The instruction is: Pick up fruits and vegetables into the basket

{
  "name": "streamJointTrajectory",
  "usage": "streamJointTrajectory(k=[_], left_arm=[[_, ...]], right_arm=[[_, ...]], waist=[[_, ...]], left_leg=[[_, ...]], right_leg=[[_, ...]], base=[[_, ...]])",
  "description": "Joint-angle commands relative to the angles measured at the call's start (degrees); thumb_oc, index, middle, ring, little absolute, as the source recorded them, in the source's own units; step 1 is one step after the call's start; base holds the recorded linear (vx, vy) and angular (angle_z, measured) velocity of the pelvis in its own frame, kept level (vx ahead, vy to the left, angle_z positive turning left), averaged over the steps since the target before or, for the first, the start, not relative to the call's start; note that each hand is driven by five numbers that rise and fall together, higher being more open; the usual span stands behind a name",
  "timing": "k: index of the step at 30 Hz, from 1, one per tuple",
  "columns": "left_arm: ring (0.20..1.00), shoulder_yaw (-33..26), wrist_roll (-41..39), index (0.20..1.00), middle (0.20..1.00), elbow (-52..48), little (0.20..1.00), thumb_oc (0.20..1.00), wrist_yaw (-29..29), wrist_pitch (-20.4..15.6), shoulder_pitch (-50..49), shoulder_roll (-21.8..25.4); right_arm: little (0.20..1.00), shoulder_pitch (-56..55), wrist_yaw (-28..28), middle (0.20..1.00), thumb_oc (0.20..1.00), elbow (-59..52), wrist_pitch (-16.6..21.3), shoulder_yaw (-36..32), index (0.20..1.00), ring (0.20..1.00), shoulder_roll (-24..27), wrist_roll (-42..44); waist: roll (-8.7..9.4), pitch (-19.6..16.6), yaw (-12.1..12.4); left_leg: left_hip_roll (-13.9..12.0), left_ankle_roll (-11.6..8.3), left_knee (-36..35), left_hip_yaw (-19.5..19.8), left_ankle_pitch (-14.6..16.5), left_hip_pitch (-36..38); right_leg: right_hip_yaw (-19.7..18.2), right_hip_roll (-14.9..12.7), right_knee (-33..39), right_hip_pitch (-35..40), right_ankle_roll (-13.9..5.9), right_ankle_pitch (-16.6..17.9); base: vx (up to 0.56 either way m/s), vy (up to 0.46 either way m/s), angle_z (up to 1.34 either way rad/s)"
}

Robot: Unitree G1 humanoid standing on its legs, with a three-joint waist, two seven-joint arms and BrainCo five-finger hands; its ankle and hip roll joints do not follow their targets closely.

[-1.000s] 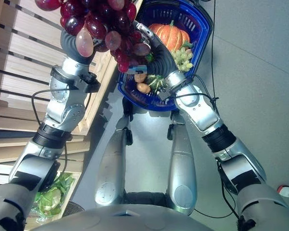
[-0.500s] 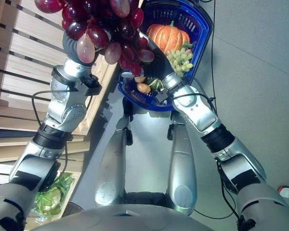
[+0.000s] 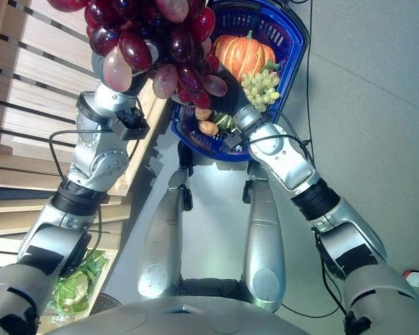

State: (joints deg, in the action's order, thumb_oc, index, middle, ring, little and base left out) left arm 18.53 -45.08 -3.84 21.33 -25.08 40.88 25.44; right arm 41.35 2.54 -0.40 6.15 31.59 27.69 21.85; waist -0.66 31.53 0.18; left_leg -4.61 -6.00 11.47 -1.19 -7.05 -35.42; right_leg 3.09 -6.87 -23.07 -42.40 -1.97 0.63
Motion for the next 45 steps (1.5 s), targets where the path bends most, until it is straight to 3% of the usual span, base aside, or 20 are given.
streamJointTrajectory(k=[1,14,17,18,19,25,26,29,30,36,40,45], left_arm=[[0.2,2.33,-0.93,0.2,0.2,-7.82,0.2,0.2,2.51,-1.77,3.43,-1.96],[0.2,2.26,-0.74,0.2,0.2,-7.92,0.2,0.2,1.49,-1.71,3.09,-2.38],[0.2,2.12,0.76,0.2,0.2,-7.63,0.2,0.2,-1.83,-1.95,2.93,-2.33],[0.357,2.02,1.13,0.357,0.357,-7.52,0.357,0.357,-2.59,-2.1,2.81,-2.34],[1.0,1.91,1.78,1.0,1.0,-7.17,1.0,1.0,-3.84,-1.87,2.65,-2.13],[1.0,1.19,4.57,1.0,1.0,-6.43,1.0,1.0,-11.29,-1.94,1.78,-0.98],[1.0,0.33,7.82,1.0,1.0,-6.21,1.0,1.0,-17.88,-2.63,0.89,-0.56],[1.0,-0.88,11.77,1.0,1.0,-5.59,1.0,1.0,-24.32,-3.73,-0.06,0.0],[1.0,-2.35,13.71,1.0,1.0,-5.11,1.0,1.0,-28.96,-4.09,-1.26,0.03],[1.0,-5.73,21.3,1.0,1.0,-3.93,1.0,1.0,-40.99,-0.96,-3.92,-0.77],[1.0,-7.75,22.53,1.0,1.0,-2.8,1.0,1.0,-44.66,1.25,-4.76,-0.97],[1.0,-8.87,19.81,1.0,1.0,-0.19,1.0,1.0,-45.17,2.77,-4.93,-1.22]], right_arm=[[0.2,3.71,0.34,0.2,0.2,-6.53,2.58,-0.07,0.2,0.2,-3.36,0.89],[0.2,3.45,0.5,0.2,0.2,-6.59,2.82,-0.43,0.2,0.2,-3.65,0.37],[0.2,3.46,0.55,0.2,0.2,-6.7,2.85,-0.47,0.2,0.2,-3.56,0.32],[0.2,3.48,0.62,0.2,0.2,-6.69,2.88,-0.45,0.2,0.2,-3.52,0.34],[0.2,3.48,0.72,0.2,0.2,-6.63,2.95,-0.45,0.2,0.2,-3.42,0.37],[0.2,3.03,1.0,0.2,0.2,-6.91,3.14,-0.73,0.2,0.2,-2.95,0.18],[0.2,2.76,1.25,0.2,0.2,-7.28,3.24,-0.91,0.2,0.2,-2.55,0.28],[0.2,2.18,1.19,0.2,0.2,-7.4,3.48,-1.49,0.2,0.2,-2.42,0.11],[0.2,1.62,1.28,0.2,0.2,-7.54,3.76,-1.94,0.2,0.2,-2.48,-0.17],[0.2,0.43,1.62,0.2,0.2,-7.25,4.48,-2.86,0.2,0.2,-3.58,-1.6],[0.2,0.47,1.99,0.2,0.2,-7.26,4.48,-3.45,0.2,0.2,-3.55,-1.71],[0.2,0.58,2.38,0.2,0.2,-6.78,4.85,-3.72,0.2,0.2,-3.47,-1.26]], waist=[[-0.19,-1.73,-0.34],[-0.22,-1.73,-0.26],[-0.22,-1.73,-0.22],[-0.22,-1.73,-0.19],[-0.25,-1.73,-0.15],[-0.46,-1.73,0.02],[-0.53,-1.73,0.19],[-0.54,-1.73,0.4],[-0.64,-1.73,0.66],[-0.81,-1.73,1.3],[-0.81,-1.73,1.54],[-0.89,-1.73,1.48]], left_leg=[[5.96,4.21,0.8,-1.19,5.44,0.94],[6.25,4.32,0.59,-1.08,5.32,0.9],[6.29,4.34,0.43,-1.02,5.23,0.95],[6.31,4.34,0.41,-0.98,5.21,0.95],[6.35,4.35,0.43,-0.94,5.19,0.9],[6.42,4.39,0.4,-0.85,5.16,0.83],[6.46,4.39,0.44,-0.82,5.18,0.71],[6.61,4.43,0.65,-0.58,5.25,0.64],[6.78,4.39,0.89,-0.34,5.28,0.42],[7.17,4.34,1.38,0.12,5.24,-0.11],[7.17,4.19,1.62,0.18,5.28,-0.23],[6.96,4.02,1.93,-0.2,5.29,-0.28]], right_leg=[[6.39,2.48,4.74,7.08,-0.09,-3.34],[6.61,2.36,5.14,7.12,-0.23,-3.01],[6.66,2.34,5.28,7.18,-0.24,-2.96],[6.67,2.34,5.31,7.2,-0.24,-2.97],[6.68,2.34,5.33,7.18,-0.24,-2.96],[6.78,2.29,5.28,7.06,-0.3,-2.99],[6.92,2.2,5.38,7.07,-0.29,-3.03],[7.17,2.12,5.29,7.12,-0.29,-3.15],[7.35,2.02,5.15,7.03,-0.28,-3.27],[7.96,1.88,4.82,6.91,-0.16,-3.64],[8.13,1.9,4.55,6.86,-0.07,-3.92],[8.16,1.97,4.1,6.81,0.0,-4.18]], base=[[0.0,0.0,0.0],[0.0,0.0,0.0],[0.0,0.0,0.0],[0.0,0.0,0.0],[0.0,0.0,0.0],[0.0,0.0,0.0],[0.0,0.0,0.0],[0.0,-0.012,0.01],[0.0,-0.032,0.04],[0.0,-0.007,0.01],[0.0,0.0,0.0],[0.0,0.0,0.0]])
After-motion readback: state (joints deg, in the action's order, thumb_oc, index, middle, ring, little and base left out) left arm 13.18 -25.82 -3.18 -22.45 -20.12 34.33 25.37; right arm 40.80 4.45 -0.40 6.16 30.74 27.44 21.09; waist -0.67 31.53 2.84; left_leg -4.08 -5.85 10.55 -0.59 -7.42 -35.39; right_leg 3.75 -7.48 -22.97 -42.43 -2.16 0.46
